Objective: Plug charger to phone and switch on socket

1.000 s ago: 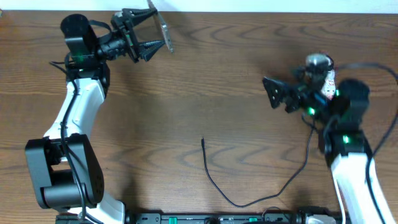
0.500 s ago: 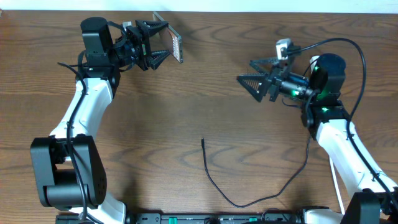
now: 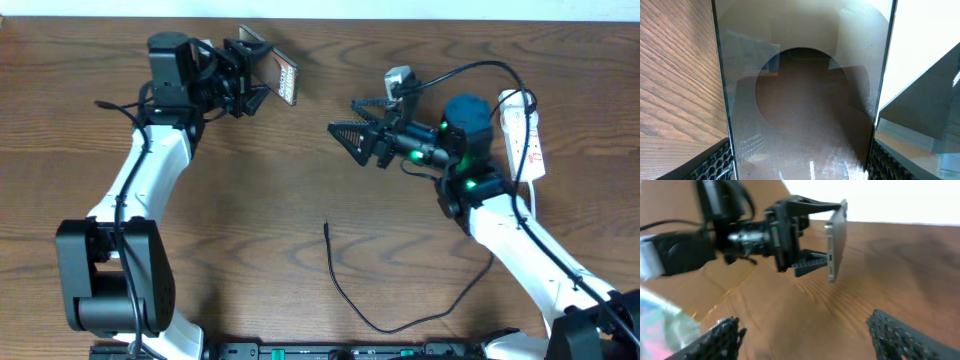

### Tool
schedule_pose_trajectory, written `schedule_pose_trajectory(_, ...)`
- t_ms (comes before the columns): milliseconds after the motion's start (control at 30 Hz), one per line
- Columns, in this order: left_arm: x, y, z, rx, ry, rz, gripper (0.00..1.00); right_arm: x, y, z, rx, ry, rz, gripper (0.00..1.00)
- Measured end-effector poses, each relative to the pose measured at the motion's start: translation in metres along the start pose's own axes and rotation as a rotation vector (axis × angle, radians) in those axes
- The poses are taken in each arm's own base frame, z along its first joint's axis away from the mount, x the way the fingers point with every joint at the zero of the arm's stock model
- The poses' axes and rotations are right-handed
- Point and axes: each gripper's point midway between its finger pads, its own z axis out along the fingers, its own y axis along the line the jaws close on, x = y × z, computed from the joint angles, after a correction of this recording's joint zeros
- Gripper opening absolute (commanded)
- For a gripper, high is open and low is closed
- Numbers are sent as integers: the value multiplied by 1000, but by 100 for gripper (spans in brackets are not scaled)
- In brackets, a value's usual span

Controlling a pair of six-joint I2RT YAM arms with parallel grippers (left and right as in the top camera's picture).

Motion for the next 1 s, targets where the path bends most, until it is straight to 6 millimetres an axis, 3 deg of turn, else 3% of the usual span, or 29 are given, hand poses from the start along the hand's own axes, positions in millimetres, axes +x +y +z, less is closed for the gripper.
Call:
schedule_pose_trajectory(400, 28, 2, 17, -22, 40, 31, 7, 19, -41, 19, 135, -2, 93, 80)
schedule_pose_trajectory(1000, 74, 4, 37, -41, 131, 68, 7, 20, -47, 25, 137, -18, 82, 77)
